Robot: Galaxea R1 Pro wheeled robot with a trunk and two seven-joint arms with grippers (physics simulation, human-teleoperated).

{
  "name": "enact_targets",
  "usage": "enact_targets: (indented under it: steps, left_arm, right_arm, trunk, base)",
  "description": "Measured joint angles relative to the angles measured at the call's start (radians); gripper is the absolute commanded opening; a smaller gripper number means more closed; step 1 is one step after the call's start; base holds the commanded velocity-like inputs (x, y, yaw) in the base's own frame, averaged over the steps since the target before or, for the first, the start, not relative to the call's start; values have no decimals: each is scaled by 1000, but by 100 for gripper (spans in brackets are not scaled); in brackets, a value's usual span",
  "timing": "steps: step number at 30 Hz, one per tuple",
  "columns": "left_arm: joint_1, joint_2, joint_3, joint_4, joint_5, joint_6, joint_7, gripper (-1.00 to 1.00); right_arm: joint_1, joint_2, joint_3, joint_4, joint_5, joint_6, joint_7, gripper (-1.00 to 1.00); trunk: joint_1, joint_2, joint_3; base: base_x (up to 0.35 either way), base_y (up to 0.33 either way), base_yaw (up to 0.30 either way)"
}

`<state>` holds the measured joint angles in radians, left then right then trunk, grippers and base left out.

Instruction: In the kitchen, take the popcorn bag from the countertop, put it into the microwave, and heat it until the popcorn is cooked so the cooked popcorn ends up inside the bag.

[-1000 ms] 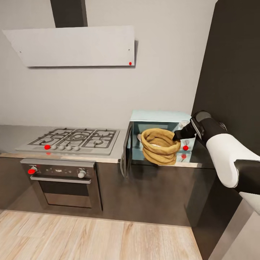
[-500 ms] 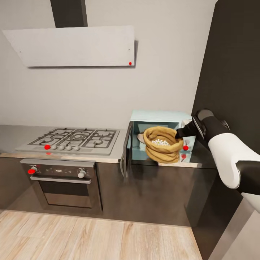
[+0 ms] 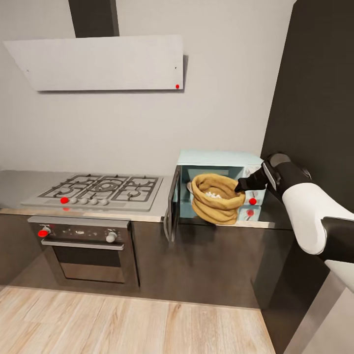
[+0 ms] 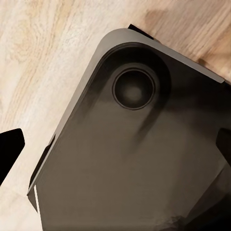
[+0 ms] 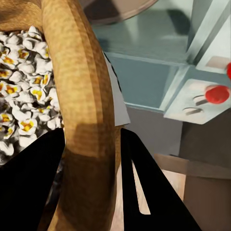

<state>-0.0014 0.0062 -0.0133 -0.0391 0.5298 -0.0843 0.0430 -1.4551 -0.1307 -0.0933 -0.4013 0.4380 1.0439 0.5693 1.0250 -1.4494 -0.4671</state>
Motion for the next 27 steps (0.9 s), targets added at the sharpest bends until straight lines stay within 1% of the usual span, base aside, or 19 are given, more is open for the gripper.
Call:
enact_targets:
  steps: [4,8,19,27]
  left_arm:
    - [0,-1,1,0,0,0,1,100]
    - [0,0,0,-1,0,0,0,100]
    - [0,0,0,-1,0,0,0,100]
    - [0,0,0,-1,1,0,0,100]
  right_arm:
    - [0,0,-1,-3,4,0,-5,-100]
    - [0,-1,0,-12,6,0,-27,-100]
    - [0,-5,1,-13,8,0,-45,-100]
    - [-5,-5,-2,-11,-46,3,-45,-100]
  trunk:
    - [0,0,0]
    - [-1,0,0]
    - [-1,0,0]
    - [-1,-1,0]
  base:
    - [105,0,0]
    - [306,0,0]
    - [322,0,0]
    - [318,0,0]
